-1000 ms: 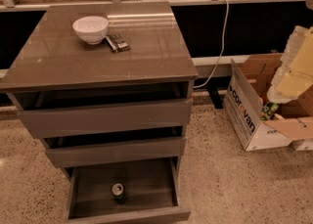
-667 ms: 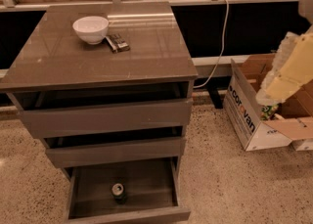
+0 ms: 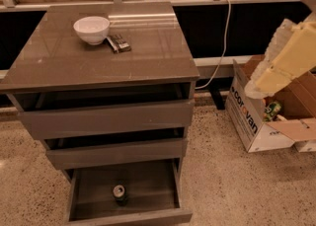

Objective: Pick green can from bottom drawer and place on counter

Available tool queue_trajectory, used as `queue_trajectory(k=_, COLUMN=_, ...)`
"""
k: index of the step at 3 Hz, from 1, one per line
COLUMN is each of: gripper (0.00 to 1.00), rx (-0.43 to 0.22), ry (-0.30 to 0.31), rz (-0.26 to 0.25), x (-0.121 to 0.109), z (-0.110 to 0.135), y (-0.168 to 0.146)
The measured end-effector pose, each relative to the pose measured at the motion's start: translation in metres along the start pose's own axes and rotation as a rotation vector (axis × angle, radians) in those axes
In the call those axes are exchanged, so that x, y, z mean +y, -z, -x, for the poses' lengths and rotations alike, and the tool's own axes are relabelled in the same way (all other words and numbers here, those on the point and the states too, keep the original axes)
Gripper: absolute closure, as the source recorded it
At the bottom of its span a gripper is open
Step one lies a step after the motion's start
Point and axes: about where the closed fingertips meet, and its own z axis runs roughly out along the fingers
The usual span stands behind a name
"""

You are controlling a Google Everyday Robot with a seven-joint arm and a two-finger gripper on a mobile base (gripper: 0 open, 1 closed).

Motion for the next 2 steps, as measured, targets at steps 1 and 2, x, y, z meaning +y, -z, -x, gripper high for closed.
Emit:
queue_trajectory(k=1, gripper=0.00, rx=0.000, ry=0.000, rz=0.000, x=0.000, z=0.000, y=0.000)
queue_trajectory(k=2, gripper=0.00, rx=-0.066, ry=-0.101, rz=0.032, x=0.023, z=-0.033, y=-0.040)
